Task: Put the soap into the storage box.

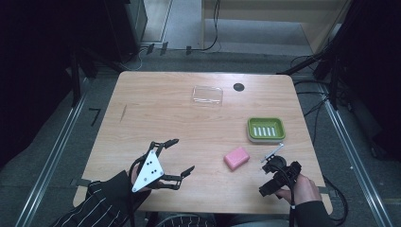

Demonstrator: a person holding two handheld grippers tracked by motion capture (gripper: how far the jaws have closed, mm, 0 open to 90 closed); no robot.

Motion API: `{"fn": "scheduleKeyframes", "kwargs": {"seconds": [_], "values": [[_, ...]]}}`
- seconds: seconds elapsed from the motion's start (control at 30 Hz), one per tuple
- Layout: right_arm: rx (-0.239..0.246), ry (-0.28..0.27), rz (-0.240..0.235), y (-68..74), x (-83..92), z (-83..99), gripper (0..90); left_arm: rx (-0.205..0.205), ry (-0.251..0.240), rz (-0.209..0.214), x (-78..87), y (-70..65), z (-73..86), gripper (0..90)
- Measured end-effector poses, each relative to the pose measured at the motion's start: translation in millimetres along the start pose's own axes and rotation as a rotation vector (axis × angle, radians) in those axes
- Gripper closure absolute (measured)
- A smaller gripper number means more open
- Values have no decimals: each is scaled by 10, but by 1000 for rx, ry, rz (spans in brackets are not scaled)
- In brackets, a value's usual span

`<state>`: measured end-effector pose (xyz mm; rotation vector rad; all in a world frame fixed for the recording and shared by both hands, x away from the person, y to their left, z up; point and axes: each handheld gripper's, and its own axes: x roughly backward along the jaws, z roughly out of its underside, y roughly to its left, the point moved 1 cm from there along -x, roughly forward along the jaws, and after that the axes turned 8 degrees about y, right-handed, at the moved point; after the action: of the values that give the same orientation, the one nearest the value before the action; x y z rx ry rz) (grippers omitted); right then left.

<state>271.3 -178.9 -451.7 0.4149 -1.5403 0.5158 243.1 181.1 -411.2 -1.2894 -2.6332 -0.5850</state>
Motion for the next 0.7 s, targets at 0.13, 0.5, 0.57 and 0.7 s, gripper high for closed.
{"fn": "scheduleKeyframes", "kwargs": {"seconds": [0.13,0.5,0.57,0.7], "values": [[7,-12,-4,0,21,-42,16,0,0,2,-1,2,2,135],[22,-17,-5,40,35,-194,16,0,-4,7,-4,7,4,135],[21,-23,-10,46,42,-239,16,-7,-2,12,-13,6,2,136],[25,-33,-13,41,58,-281,16,-10,0,13,-11,4,-1,136]]}}
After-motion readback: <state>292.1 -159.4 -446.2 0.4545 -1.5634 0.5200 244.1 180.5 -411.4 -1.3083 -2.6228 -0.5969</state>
